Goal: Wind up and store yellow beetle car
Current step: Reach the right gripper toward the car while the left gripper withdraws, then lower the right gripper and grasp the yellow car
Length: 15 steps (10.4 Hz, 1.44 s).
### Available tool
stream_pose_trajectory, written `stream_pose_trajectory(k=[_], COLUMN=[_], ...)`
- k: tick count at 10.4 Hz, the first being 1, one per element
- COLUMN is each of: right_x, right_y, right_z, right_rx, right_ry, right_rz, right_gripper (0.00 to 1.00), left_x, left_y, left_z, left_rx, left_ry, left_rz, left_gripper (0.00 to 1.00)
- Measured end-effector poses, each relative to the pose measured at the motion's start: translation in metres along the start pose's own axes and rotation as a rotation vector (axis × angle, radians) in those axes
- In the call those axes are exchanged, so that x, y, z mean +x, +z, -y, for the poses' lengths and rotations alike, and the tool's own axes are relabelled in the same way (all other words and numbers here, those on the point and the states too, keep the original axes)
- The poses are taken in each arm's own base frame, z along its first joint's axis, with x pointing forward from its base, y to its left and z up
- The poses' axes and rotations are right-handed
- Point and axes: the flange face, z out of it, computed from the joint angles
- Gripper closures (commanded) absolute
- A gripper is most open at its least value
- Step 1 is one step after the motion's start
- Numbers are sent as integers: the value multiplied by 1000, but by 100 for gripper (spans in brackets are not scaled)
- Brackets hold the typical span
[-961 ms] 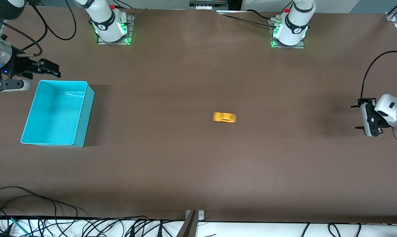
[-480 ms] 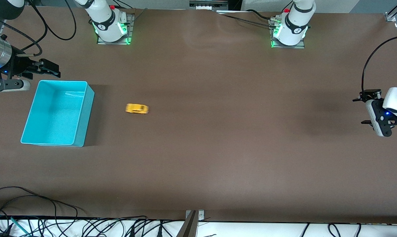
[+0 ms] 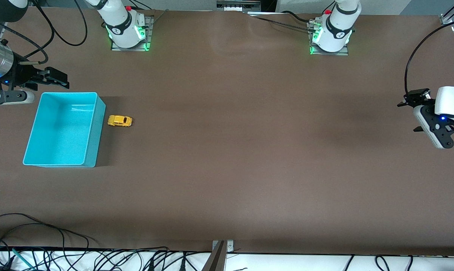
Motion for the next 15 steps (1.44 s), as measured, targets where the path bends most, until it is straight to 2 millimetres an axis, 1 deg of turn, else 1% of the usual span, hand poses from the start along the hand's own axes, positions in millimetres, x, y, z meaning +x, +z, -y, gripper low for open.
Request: stream_pose_trajectory(k=[2,4,5,6,7,8,9,10,11,12,13,14,15], right_x=[0,1,1,4,10,18,24,30,33,35,37,38,39], right_y=[0,0,0,3,11,23,40,59,77,95,114,129,145], right_z=[6,14,19,24,32,45,64,76,81,77,66,54,43], right_rx=[3,3,9,25,39,43,42,41,43,45,48,51,51], right_ry=[-9,-24,-31,-40,-54,-77,-109,-140,-196,-262,-330,-406,-504], right_rz=[0,-2,-4,-2,5,21,36,37,27,16,6,-3,-19], right_gripper=[0,0,0,0,0,0,0,0,0,0,0,0,0], left_x=[16,28,35,45,56,64,67,62,51,38,26,21,20], left_y=[-8,-25,-35,-42,-48,-52,-55,-55,-53,-50,-48,-47,-47], left_z=[-22,-44,-58,-76,-92,-106,-114,-118,-119,-119,-117,-118,-120], left_rx=[-7,-20,-14,1,23,63,116,154,161,157,152,150,144], left_ry=[-107,-252,-326,-395,-448,-477,-496,-512,-537,-571,-606,-621,-638], left_rz=[1,-3,-8,-11,-16,-34,-70,-113,-144,-154,-157,-157,-149], left_gripper=[0,0,0,0,0,0,0,0,0,0,0,0,0])
